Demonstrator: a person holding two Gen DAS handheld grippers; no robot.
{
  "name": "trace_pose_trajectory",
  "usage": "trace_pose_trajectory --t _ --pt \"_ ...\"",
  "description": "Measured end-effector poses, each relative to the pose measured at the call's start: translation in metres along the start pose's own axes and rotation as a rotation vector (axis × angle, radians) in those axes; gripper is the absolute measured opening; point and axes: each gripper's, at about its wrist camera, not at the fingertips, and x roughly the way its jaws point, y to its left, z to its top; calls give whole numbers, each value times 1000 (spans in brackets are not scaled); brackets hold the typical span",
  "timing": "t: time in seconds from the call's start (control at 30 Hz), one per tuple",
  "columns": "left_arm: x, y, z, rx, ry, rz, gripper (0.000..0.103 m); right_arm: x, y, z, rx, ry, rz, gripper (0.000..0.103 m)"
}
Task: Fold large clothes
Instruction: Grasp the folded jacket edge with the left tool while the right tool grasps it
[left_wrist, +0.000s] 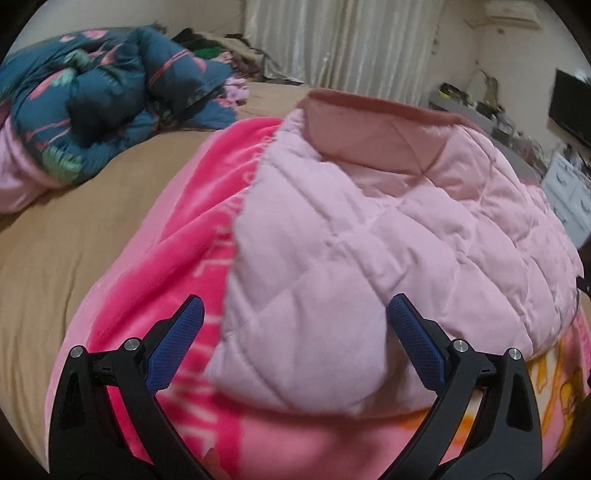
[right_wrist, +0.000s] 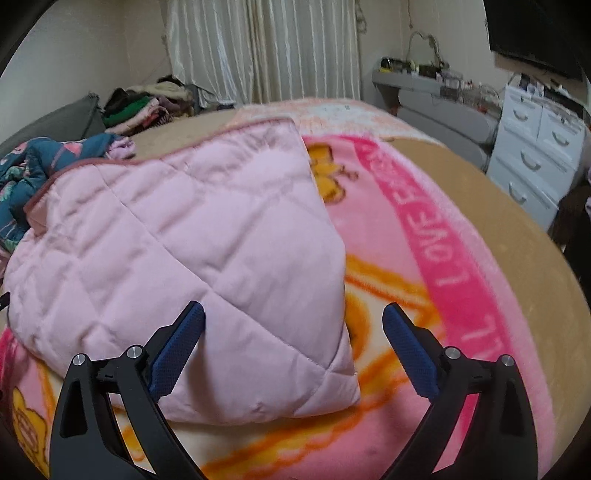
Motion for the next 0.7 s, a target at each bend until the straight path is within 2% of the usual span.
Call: trace_pose_trajectory --t 0.03,0.1,0.13,0.17,0.23,0.27,0.33,0.37,0.43,0.53,0.7 --pt "4 -3 2 17 3 -8 94 5 -3 -2 27 3 14 96" --pt "9 -4 4 23 15 -4 85 13 -5 -3 49 10 31 96" --pt "12 -5 5 21 17 -23 72 16 -4 -3 46 6 45 89" --pt "15 -7 7 28 14 -23 59 17 -2 -1 42 3 65 72" --pt "17 -17 11 66 -12 -4 38 18 2 4 47 -6 80 55" --pt "17 -26 14 100 -33 17 28 18 7 7 39 -15 78 41" --pt "18 -36 19 134 -67 42 21 15 22 12 -17 -52 32 29" --pt "19 -38 23 139 -79 50 19 15 29 14 -51 -68 10 24" --pt "23 -34 32 121 -98 50 18 15 38 22 -101 -101 -31 21" --pt "30 -25 46 79 -92 40 18 22 36 42 -80 -132 -33 20" --pt "43 -23 62 47 -81 49 18 46 35 59 -67 -118 -68 19"
